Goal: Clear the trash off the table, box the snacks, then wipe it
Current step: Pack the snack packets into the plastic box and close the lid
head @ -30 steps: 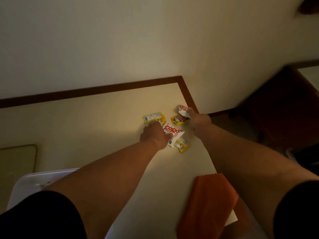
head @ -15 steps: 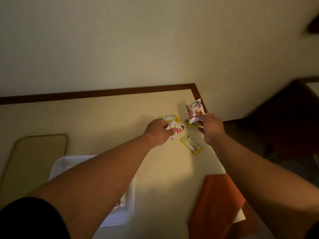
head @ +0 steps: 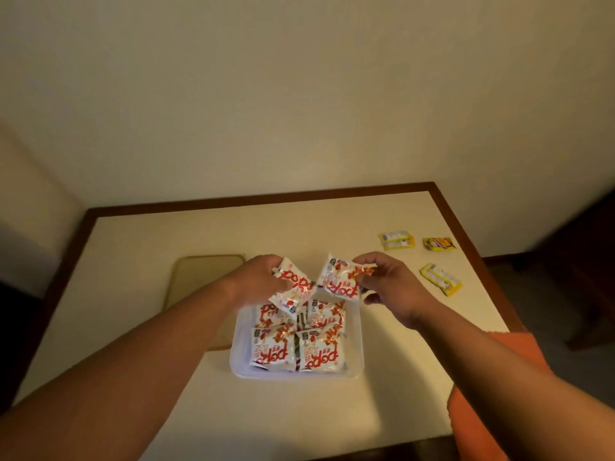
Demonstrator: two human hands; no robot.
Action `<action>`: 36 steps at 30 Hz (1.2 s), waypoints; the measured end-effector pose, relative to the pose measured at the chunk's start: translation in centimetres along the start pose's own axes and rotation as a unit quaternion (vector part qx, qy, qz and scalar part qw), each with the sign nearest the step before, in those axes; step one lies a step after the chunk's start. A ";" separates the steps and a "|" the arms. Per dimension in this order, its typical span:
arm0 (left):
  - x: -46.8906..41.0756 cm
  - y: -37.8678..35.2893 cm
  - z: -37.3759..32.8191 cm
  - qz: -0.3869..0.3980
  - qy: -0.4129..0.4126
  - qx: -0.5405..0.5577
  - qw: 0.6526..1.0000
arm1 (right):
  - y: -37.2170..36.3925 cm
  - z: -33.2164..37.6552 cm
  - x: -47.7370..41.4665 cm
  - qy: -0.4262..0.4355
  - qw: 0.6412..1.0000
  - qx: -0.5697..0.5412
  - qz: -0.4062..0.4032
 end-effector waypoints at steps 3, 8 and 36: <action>1.4 0.6 2.8 0.027 0.036 -0.108 0.993 | -3.6 -0.7 1.0 -0.015 0.991 0.114 0.068; 1.7 -0.4 3.7 -0.005 0.058 -0.129 0.990 | -6.8 -2.0 0.8 -0.041 0.956 0.285 0.057; 2.1 -5.0 5.4 -0.101 -0.101 -0.404 0.903 | -11.0 -3.4 3.1 -0.014 0.857 0.501 0.116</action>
Point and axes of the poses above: each hand's wrist, its own x-axis away from the middle knuckle, its own y-axis out of the back of the hand, z = x × y, the point moved 4 cm from there along -x, towards the middle knuckle, and after that the axes turned 8 degrees about y, right-handed, at the moved point
